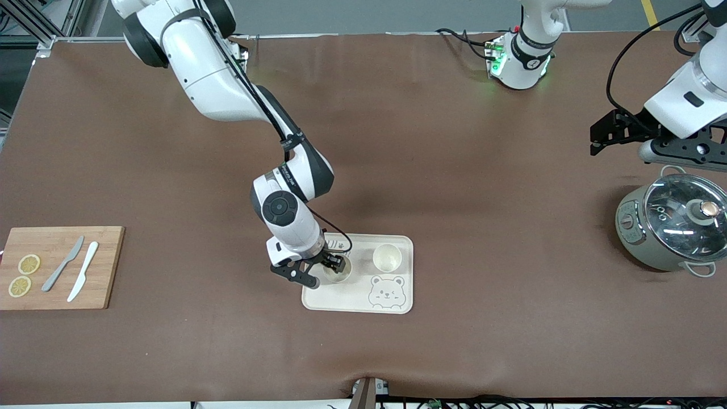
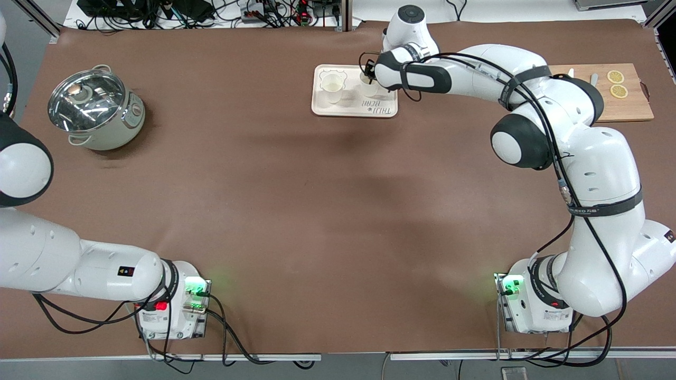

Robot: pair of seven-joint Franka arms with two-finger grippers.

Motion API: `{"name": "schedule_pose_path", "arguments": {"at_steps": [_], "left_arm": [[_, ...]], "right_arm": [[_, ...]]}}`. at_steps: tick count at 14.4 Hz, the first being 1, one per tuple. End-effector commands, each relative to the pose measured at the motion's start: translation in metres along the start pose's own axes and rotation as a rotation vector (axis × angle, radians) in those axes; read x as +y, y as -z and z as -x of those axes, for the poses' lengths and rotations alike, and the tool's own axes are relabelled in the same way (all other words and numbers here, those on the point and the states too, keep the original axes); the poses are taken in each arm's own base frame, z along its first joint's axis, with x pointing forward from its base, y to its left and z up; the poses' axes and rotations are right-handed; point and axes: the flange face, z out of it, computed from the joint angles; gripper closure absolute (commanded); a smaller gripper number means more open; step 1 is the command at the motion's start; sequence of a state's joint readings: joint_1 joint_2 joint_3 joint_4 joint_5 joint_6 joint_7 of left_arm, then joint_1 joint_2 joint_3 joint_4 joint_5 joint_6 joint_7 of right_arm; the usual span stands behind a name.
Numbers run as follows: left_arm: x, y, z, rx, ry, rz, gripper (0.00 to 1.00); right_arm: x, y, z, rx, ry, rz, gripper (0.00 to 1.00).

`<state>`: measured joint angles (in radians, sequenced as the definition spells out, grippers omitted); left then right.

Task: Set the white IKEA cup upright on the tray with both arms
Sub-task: 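Lower the cup upright onto the tray and open the right gripper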

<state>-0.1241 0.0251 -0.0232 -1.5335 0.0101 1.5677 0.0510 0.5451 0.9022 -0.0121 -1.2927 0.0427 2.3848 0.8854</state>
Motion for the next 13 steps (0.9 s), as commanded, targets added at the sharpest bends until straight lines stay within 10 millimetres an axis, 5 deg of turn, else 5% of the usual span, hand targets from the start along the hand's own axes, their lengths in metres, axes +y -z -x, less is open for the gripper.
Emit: {"name": "schedule_pose_path", "arguments": {"at_steps": [1, 9, 13], "left_arm": [[0.0, 0.002, 0.0, -0.007, -0.018, -0.018, 0.0], [-0.002, 0.001, -0.001, -0.009, -0.019, -0.018, 0.0], [-0.003, 0.002, -0.001, -0.007, -0.018, -0.015, 0.0]], "right_arm": [[-0.006, 0.0, -0.001, 0.031, 0.009, 0.009, 0.0], [-0.01, 0.047, -0.004, 0.002, 0.013, 0.048, 0.0], [-0.007, 0.126, -0.006, -0.041, 0.024, 0.102, 0.0]]}}
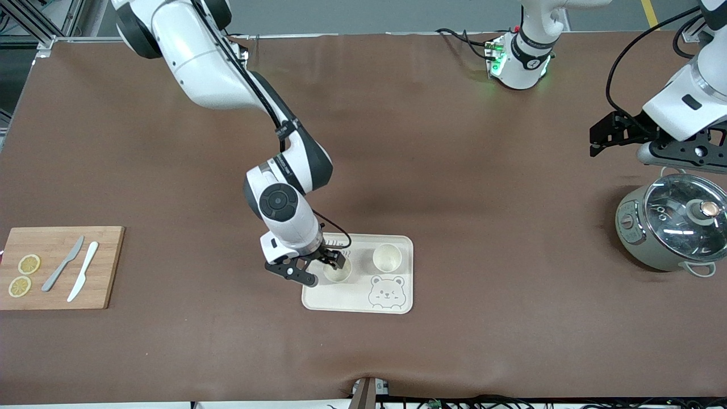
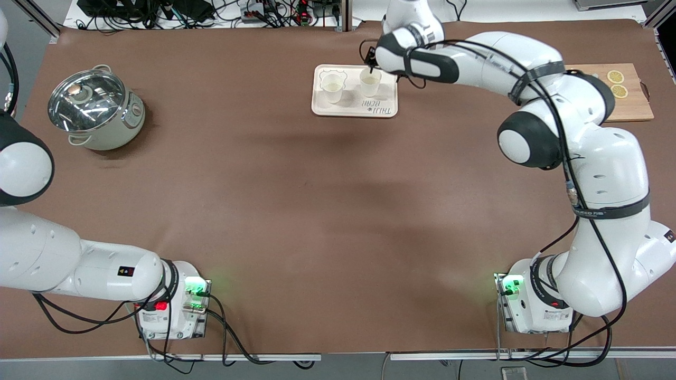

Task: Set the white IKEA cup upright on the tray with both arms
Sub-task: 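Lift the right gripper off the cup and withdraw it from the tray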

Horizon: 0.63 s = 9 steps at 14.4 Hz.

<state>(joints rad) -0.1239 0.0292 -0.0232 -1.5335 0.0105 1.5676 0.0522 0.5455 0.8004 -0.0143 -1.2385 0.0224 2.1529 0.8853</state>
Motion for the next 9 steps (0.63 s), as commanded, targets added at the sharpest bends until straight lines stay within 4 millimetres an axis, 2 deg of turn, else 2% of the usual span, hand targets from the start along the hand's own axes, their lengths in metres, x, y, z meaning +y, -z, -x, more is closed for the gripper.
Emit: {"name": "schedule_pose_path", "arguments": {"at_steps": [1, 2, 5, 7, 9], "left_arm": [[-0.003, 0.004, 0.0, -0.003, -0.014, -0.014, 0.0], [-0.003, 0.004, 0.0, -0.003, -0.014, -0.014, 0.0], [-0.002, 0.004, 0.0, -0.003, -0.015, -0.014, 0.0], [-0.004, 0.003, 0.001, -0.004, -0.014, -0.015, 0.0], [-0.003, 0.001, -0.001, -0.009, -0.015, -0.015, 0.0]], "right_arm": [[0.015, 0.072, 0.004, -0.028, 0.031, 0.067, 0.0], [0.028, 0.096, 0.003, -0.051, 0.065, 0.094, 0.0], [0.085, 0.169, -0.003, -0.084, 0.144, 0.112, 0.0], [0.129, 0.199, -0.001, -0.09, 0.187, 0.109, 0.0], [0.164, 0.216, 0.011, -0.101, 0.216, 0.111, 0.0]]}}
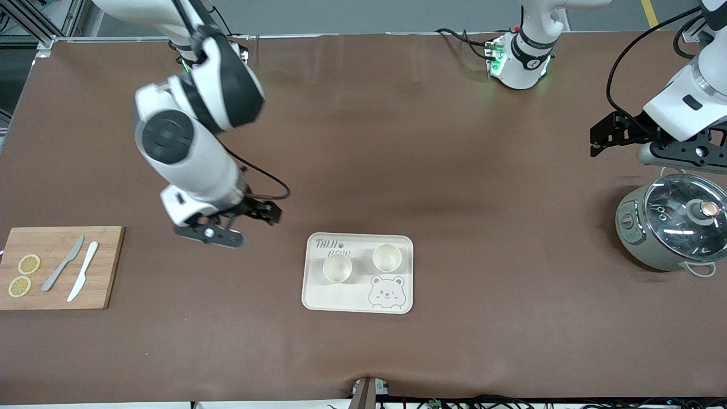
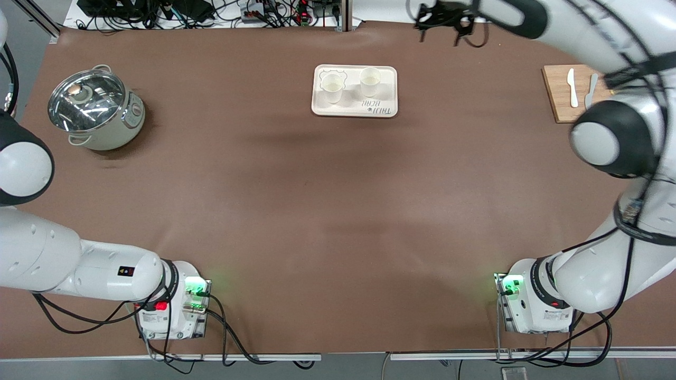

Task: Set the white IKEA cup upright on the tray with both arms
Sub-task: 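Lift the right gripper off the cup and withdraw it from the tray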

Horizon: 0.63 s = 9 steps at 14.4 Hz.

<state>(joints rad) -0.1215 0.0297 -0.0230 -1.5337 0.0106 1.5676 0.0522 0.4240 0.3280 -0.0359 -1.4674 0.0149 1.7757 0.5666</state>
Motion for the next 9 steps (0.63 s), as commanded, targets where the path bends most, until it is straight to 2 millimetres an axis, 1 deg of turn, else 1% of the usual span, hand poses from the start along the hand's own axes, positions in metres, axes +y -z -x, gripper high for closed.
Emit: {"name": "schedule_pose_path", "arguments": {"at_steps": [1, 2, 4, 7, 9], "left_arm": [[-0.001, -0.001, -0.002, -0.011, -0.018, -0.016, 0.0], [0.0, -0.001, -0.002, -0.011, -0.018, -0.014, 0.0], [0.0, 0.0, -0.002, -0.01, -0.013, -0.015, 0.0], [0.0, 0.002, -0.001, -0.006, -0.007, -0.015, 0.0], [0.001, 0.002, -0.001, -0.006, -0.007, -0.015, 0.0]], "right_arm": [[0.049, 0.009, 0.041, -0.012, 0.033, 0.013, 0.0], [0.07, 0.015, 0.044, -0.012, 0.04, 0.011, 0.0], [0.125, 0.026, 0.041, -0.016, 0.095, 0.007, 0.0], [0.202, 0.041, 0.029, -0.039, 0.133, 0.004, 0.0], [0.248, 0.042, 0.019, -0.04, 0.175, -0.002, 0.0]]}}
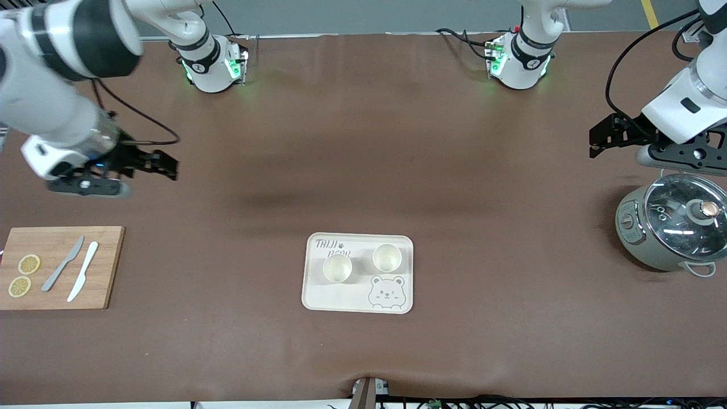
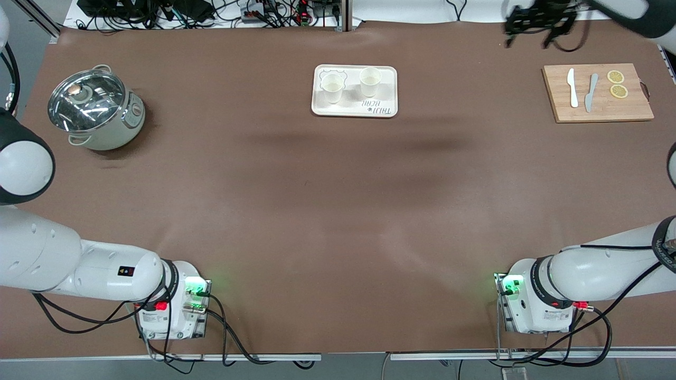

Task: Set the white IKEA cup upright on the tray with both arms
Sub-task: 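Lift the right gripper off the cup and withdraw it from the tray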

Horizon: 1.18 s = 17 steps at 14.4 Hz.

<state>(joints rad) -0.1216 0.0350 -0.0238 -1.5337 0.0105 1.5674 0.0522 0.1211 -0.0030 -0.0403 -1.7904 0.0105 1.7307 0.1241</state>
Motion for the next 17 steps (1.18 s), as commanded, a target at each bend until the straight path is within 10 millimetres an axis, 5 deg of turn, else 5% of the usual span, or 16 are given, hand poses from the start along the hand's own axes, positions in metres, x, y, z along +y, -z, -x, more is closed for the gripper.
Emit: {"name": "schedule_pose_path", "arguments": {"at_steps": [1, 9, 17], "left_arm": [[-0.001, 0.005, 0.0, -0.001, -0.004, -0.015, 0.0], [-0.002, 0.003, -0.002, 0.001, -0.002, -0.014, 0.0], [-0.004, 0.001, -0.002, -0.004, 0.006, -0.01, 0.0]], "right_arm": [[0.051, 0.0, 0.003, 0.008, 0.045, 0.003, 0.0], [0.092, -0.02, -0.02, 0.061, 0.004, 0.051, 0.0], [0.092, -0.028, -0.023, 0.049, 0.004, 0.051, 0.0]]}}
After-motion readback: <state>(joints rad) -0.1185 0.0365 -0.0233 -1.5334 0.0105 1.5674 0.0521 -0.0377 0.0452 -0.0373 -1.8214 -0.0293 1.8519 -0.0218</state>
